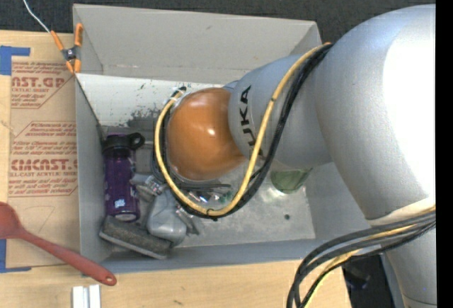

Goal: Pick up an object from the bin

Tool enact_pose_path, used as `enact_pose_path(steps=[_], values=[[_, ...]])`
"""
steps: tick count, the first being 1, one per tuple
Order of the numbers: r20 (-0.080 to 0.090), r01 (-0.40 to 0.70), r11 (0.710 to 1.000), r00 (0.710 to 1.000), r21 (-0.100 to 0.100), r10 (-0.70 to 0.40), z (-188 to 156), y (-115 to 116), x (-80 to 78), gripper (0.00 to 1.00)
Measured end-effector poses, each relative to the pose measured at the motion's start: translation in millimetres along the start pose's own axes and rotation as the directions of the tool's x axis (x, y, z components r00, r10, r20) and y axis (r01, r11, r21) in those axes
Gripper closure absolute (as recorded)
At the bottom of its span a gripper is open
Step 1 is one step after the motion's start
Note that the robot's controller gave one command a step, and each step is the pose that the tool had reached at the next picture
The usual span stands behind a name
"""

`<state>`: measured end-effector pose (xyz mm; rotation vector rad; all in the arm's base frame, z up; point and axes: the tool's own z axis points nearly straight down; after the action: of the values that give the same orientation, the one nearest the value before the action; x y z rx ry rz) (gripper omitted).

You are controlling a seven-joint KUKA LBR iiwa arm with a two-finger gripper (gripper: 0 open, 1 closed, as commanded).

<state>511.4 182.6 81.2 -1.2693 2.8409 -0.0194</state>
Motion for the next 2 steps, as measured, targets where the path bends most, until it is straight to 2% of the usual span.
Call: enact_pose_path(steps=[1, 2], values=[[-0.027, 0.551, 0.835, 0.834, -0.007, -0.551, 4.0, -5.3, -14.7, 1.00], [-0.026, 0.550, 0.835, 0.835, -0.008, -0.550, 4.1, -5.2, -14.6, 1.00]])
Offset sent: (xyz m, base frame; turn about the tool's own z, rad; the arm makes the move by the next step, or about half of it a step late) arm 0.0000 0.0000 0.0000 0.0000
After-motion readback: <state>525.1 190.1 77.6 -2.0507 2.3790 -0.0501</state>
